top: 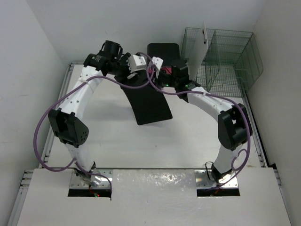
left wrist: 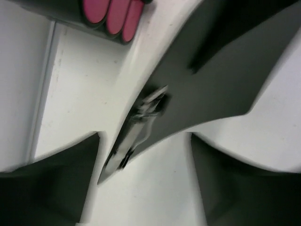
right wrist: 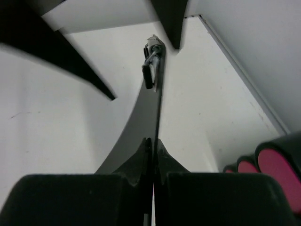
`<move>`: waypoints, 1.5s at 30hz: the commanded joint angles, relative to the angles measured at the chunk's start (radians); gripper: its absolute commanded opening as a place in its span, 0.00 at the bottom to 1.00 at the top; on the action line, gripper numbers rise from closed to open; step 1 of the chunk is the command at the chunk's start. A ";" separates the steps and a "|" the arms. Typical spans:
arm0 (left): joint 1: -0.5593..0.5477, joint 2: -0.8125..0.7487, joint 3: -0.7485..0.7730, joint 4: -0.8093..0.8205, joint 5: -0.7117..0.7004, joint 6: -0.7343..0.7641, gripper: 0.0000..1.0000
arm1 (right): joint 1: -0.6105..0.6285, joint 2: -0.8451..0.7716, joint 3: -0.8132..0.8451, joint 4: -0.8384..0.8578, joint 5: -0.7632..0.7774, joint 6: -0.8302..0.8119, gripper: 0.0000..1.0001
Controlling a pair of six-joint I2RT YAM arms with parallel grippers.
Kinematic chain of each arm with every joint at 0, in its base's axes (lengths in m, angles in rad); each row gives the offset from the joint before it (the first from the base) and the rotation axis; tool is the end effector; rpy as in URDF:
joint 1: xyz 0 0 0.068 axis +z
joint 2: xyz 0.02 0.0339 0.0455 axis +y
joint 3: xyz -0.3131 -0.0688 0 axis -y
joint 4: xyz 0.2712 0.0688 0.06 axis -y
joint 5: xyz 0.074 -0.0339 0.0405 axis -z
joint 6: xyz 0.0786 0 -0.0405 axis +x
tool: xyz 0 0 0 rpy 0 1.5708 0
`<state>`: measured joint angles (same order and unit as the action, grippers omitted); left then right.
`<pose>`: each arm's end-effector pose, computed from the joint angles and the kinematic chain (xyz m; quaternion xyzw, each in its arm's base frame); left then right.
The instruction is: Organize the desk
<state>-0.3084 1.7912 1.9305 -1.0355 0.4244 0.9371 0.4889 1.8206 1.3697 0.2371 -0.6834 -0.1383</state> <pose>0.4091 -0.1643 0.4024 0.5947 0.7087 -0.0890 0.3691 0.4177 0.2784 0.3241 -0.4263 0.6329 0.3600 0.5368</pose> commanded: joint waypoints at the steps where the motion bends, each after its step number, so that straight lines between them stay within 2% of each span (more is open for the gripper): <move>1: -0.012 -0.050 0.010 0.083 -0.100 -0.118 0.83 | 0.010 -0.088 -0.069 0.037 0.077 0.016 0.00; 2: -0.012 -0.055 0.009 0.091 -0.127 -0.164 0.97 | 0.010 -0.107 -0.105 0.057 0.094 0.022 0.00; 8: 0.021 -0.131 0.008 0.146 -0.291 -0.345 1.00 | 0.007 -0.234 -0.192 0.088 0.243 0.026 0.00; 10: 0.052 -0.159 0.016 0.152 -0.292 -0.407 1.00 | 0.002 -0.271 -0.187 0.065 0.281 0.026 0.00; 15: 0.250 -0.237 -0.062 0.248 -0.211 -0.540 1.00 | -0.012 -0.351 -0.166 0.027 0.337 0.029 0.00; 20: 0.284 -0.288 -0.218 0.324 -0.236 -0.554 0.99 | -0.026 -0.377 -0.083 0.033 0.386 0.095 0.00; 21: 0.282 -0.292 -0.235 0.330 -0.224 -0.558 1.00 | -0.036 -0.359 0.008 0.027 0.409 0.120 0.00; 27: 0.284 -0.296 -0.243 0.338 -0.222 -0.561 0.99 | -0.075 -0.325 0.109 0.073 0.444 0.207 0.00; 33: 0.284 -0.293 -0.257 0.338 -0.197 -0.557 1.00 | -0.166 -0.310 0.207 0.215 0.596 0.328 0.00; 43: 0.284 -0.280 -0.289 0.359 -0.228 -0.543 1.00 | -0.320 -0.219 0.394 0.294 0.866 0.278 0.00; 45: 0.285 -0.279 -0.291 0.362 -0.230 -0.538 0.99 | -0.343 -0.205 0.437 0.286 0.874 0.279 0.00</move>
<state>-0.0227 1.5188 1.6444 -0.7227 0.1982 0.3920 0.1879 1.6032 1.7180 0.4175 0.0940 0.1394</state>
